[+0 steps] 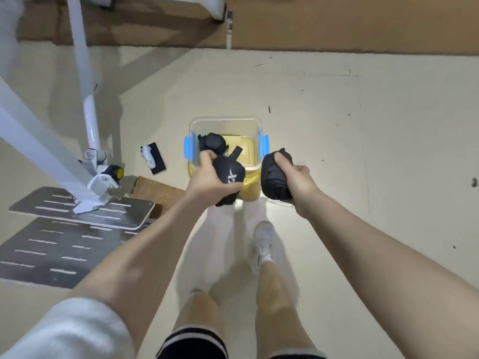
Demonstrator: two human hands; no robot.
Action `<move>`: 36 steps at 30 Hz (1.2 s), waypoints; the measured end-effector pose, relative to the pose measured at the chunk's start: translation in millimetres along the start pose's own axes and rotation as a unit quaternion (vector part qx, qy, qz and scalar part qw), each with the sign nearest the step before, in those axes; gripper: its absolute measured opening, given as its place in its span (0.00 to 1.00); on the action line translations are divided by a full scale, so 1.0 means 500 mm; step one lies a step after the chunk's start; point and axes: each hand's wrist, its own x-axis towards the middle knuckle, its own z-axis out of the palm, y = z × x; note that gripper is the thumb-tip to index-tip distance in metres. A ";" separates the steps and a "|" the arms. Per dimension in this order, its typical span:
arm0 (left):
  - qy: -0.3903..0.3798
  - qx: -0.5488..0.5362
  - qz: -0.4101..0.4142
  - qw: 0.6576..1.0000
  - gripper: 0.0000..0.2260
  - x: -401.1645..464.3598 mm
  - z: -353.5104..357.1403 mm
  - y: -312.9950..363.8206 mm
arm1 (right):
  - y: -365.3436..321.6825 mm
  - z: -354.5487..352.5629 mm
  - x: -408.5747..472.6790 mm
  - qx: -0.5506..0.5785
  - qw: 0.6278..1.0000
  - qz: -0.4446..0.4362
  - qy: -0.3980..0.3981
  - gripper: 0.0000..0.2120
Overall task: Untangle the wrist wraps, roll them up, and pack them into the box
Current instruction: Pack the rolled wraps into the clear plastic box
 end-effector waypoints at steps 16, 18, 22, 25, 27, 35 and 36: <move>-0.145 0.408 0.215 0.875 0.34 0.453 0.145 -0.136 | -0.075 0.096 0.453 -0.244 0.949 -0.197 0.007 0.29; -0.174 0.457 0.226 0.843 0.34 0.471 0.159 -0.165 | -0.059 0.120 0.483 -0.309 0.916 -0.256 0.003 0.31; -0.117 0.375 0.173 0.903 0.32 0.465 0.157 -0.206 | -0.043 0.159 0.515 -0.494 0.781 -0.378 -0.052 0.32; -0.153 0.343 0.135 0.917 0.50 0.449 0.129 -0.223 | -0.012 0.182 0.534 -0.576 0.670 -0.462 -0.069 0.34; -0.205 0.393 0.141 0.885 0.59 0.445 0.108 -0.239 | 0.013 0.195 0.551 -0.609 0.646 -0.456 -0.061 0.30; -0.171 0.472 0.152 0.851 0.42 0.454 0.117 -0.267 | 0.046 0.213 0.591 -0.727 0.583 -0.358 -0.059 0.25; -0.183 0.467 0.135 0.854 0.42 0.454 0.116 -0.264 | 0.045 0.219 0.592 -0.728 0.590 -0.343 -0.060 0.26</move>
